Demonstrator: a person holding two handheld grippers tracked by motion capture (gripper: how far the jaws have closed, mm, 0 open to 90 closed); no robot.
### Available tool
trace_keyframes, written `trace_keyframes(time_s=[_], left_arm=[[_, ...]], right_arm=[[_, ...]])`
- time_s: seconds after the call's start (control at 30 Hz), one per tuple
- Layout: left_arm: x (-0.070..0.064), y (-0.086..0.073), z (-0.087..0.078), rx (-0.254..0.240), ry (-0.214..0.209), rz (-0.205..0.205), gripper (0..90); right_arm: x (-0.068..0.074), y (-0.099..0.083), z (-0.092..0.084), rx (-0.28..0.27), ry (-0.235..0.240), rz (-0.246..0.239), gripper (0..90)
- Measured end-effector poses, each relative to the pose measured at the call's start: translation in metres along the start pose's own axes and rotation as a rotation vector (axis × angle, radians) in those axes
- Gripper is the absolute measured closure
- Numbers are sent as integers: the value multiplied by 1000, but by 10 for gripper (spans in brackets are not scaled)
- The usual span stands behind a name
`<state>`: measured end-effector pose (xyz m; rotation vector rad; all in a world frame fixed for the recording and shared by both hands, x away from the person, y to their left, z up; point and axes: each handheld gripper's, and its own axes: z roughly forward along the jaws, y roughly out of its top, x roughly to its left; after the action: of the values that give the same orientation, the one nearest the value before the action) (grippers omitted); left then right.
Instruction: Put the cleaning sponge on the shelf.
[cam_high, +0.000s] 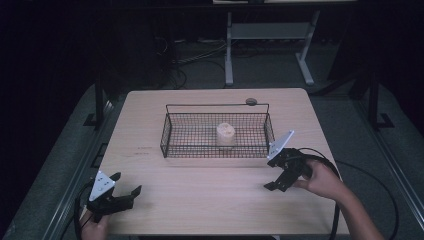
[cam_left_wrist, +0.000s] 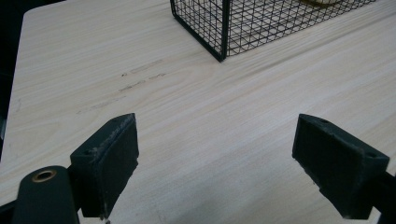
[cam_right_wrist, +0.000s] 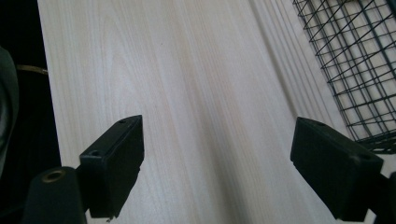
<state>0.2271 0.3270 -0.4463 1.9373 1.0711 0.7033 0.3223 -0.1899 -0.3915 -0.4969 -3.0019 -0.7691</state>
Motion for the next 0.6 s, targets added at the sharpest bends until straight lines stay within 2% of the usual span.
trace_keyframes(time_s=[0.6], left_arm=[[0, 0, 0, 4, 1, 6, 137]], right_arm=[[5, -29, 2, -6, -3, 47, 170]])
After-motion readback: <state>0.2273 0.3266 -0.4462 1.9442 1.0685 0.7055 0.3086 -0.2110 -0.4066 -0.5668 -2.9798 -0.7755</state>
